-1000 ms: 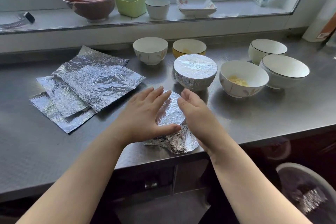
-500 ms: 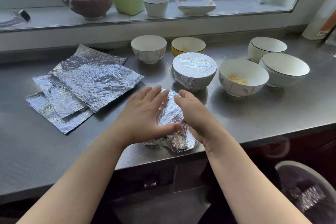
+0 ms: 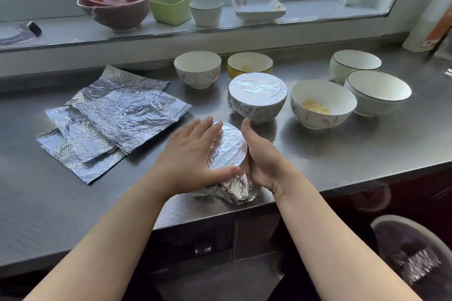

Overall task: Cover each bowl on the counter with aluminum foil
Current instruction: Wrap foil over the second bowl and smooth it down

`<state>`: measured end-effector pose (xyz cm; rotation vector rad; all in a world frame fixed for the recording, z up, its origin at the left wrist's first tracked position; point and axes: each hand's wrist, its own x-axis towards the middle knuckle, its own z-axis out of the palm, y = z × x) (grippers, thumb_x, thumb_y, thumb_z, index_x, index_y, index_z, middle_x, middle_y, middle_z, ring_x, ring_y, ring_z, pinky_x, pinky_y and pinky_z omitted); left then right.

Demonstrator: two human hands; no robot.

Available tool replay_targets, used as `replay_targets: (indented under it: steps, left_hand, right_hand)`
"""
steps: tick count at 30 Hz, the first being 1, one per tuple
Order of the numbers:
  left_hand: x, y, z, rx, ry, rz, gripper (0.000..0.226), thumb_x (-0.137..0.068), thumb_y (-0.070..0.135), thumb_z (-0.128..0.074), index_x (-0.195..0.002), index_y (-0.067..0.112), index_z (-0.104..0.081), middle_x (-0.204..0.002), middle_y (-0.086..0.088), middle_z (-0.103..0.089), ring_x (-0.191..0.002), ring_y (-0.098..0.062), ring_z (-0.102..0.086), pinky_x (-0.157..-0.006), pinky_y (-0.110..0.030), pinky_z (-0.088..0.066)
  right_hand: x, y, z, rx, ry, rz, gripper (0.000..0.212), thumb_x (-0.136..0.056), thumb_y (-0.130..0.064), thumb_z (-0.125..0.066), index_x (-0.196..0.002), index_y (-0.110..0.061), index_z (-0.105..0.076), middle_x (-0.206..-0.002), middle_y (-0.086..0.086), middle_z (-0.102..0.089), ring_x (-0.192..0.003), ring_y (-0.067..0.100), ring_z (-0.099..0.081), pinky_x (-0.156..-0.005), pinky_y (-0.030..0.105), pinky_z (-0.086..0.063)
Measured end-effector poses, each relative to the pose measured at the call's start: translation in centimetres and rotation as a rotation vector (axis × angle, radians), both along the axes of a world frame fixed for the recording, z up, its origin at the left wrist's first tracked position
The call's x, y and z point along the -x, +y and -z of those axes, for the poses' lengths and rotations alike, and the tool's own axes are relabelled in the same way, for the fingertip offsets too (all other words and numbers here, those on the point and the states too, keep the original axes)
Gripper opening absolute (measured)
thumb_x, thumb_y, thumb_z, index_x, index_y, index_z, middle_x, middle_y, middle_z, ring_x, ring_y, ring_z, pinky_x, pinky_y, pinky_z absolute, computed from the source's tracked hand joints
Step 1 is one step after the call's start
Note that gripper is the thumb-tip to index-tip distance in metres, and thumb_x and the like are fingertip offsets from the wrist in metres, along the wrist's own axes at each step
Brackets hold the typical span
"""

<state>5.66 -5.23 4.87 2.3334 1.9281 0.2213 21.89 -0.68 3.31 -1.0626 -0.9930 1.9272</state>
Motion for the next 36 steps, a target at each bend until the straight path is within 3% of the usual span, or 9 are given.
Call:
replay_targets:
  steps: [4,8,12,16,20,26,31,34,36]
  left_hand:
    - [-0.4,-0.2,-0.2,0.017,0.004,-0.033,0.117,-0.057,0.095,-0.020,-0.155,0.033,-0.007,-0.164,0.010,-0.005,-0.150,-0.013,-0.001,-0.120,-0.038,-0.007]
    - [-1.0,-0.6,0.0,0.013,-0.018,-0.099,0.118,-0.057,0.096,-0.020,-0.156,0.031,-0.006,-0.164,0.008,-0.005,-0.150,-0.015,-0.001,-0.121,-0.039,-0.007]
    - [-2.3,-0.8,0.3,-0.009,-0.019,-0.199,0.117,-0.060,0.095,-0.023,-0.155,0.029,-0.006,-0.164,0.002,-0.006,-0.150,-0.019,-0.003,-0.119,-0.041,-0.007]
    - [-3.0,-0.9,0.4,-0.007,-0.030,-0.256,0.119,-0.058,0.094,-0.019,-0.155,0.027,-0.006,-0.164,0.000,-0.005,-0.150,-0.022,-0.002,-0.120,-0.044,-0.007]
    - [-3.0,-0.9,0.5,-0.018,-0.035,-0.255,0.121,-0.054,0.094,-0.014,-0.155,0.027,-0.007,-0.164,-0.001,-0.007,-0.150,-0.023,-0.004,-0.119,-0.045,-0.008]
    - [-3.2,-1.0,0.4,-0.035,-0.048,-0.271,0.119,-0.056,0.092,-0.015,-0.155,0.027,-0.009,-0.163,-0.001,-0.010,-0.149,-0.023,-0.007,-0.118,-0.044,-0.010]
    - [-3.2,-1.2,0.1,-0.035,-0.074,-0.288,0.121,-0.054,0.093,-0.019,-0.155,0.026,-0.010,-0.163,-0.002,-0.011,-0.149,-0.023,-0.008,-0.117,-0.043,-0.011]
    - [-3.1,-1.4,-0.2,-0.014,-0.102,-0.283,0.122,-0.056,0.096,-0.030,-0.155,0.027,-0.009,-0.163,-0.002,-0.010,-0.149,-0.022,-0.007,-0.118,-0.043,-0.010]
    - [-3.0,-1.4,-0.5,0.007,-0.138,-0.272,0.120,-0.061,0.092,-0.043,-0.156,0.027,-0.009,-0.164,-0.002,-0.010,-0.150,-0.022,-0.005,-0.118,-0.042,-0.009]
  right_hand:
    - [-1.1,0.3,-1.0,0.004,-0.081,-0.063,0.090,-0.094,-0.070,-0.019,-0.138,0.002,-0.049,-0.136,0.023,-0.056,-0.129,0.035,-0.052,-0.114,0.046,-0.035]
    - [-2.5,0.7,-3.1,-0.163,-0.168,0.066,0.067,-0.103,-0.049,-0.029,-0.152,-0.003,-0.023,-0.157,0.011,-0.031,-0.144,0.020,-0.032,-0.119,0.032,-0.024]
    - [-1.8,-1.5,-4.4,-0.296,-0.160,0.071,0.025,-0.106,-0.035,-0.035,-0.103,-0.025,-0.057,-0.111,-0.016,-0.059,-0.112,-0.002,-0.051,-0.093,0.019,-0.041]
    - [-0.5,-3.2,-2.8,-0.353,-0.183,0.051,0.028,-0.105,-0.035,-0.038,-0.123,-0.021,-0.055,-0.111,-0.024,-0.055,-0.109,-0.010,-0.050,-0.095,0.013,-0.034]
    - [-0.2,-2.7,-2.0,-0.306,-0.144,0.065,0.022,-0.106,-0.028,-0.037,-0.101,-0.019,-0.056,-0.096,-0.032,-0.042,-0.087,-0.027,-0.042,-0.071,0.003,-0.038]
    - [0.9,-1.5,-0.3,-0.280,-0.170,0.090,0.050,-0.093,-0.050,-0.043,-0.130,-0.019,-0.054,-0.130,0.005,-0.061,-0.123,0.013,-0.054,-0.111,0.039,-0.039]
    - [1.0,-0.3,0.1,-0.175,-0.146,0.075,0.052,-0.095,-0.049,-0.041,-0.128,-0.012,-0.058,-0.123,0.006,-0.067,-0.118,0.024,-0.061,-0.104,0.041,-0.046]
    - [0.9,0.3,0.6,-0.109,-0.134,0.071,0.041,-0.101,-0.044,-0.040,-0.105,-0.010,-0.062,-0.088,-0.005,-0.073,-0.079,0.004,-0.069,-0.075,0.025,-0.055]
    - [0.8,0.2,0.3,-0.021,-0.146,0.041,0.039,-0.101,-0.043,-0.041,-0.101,-0.011,-0.064,-0.100,0.006,-0.074,-0.088,0.024,-0.072,-0.077,0.038,-0.058]
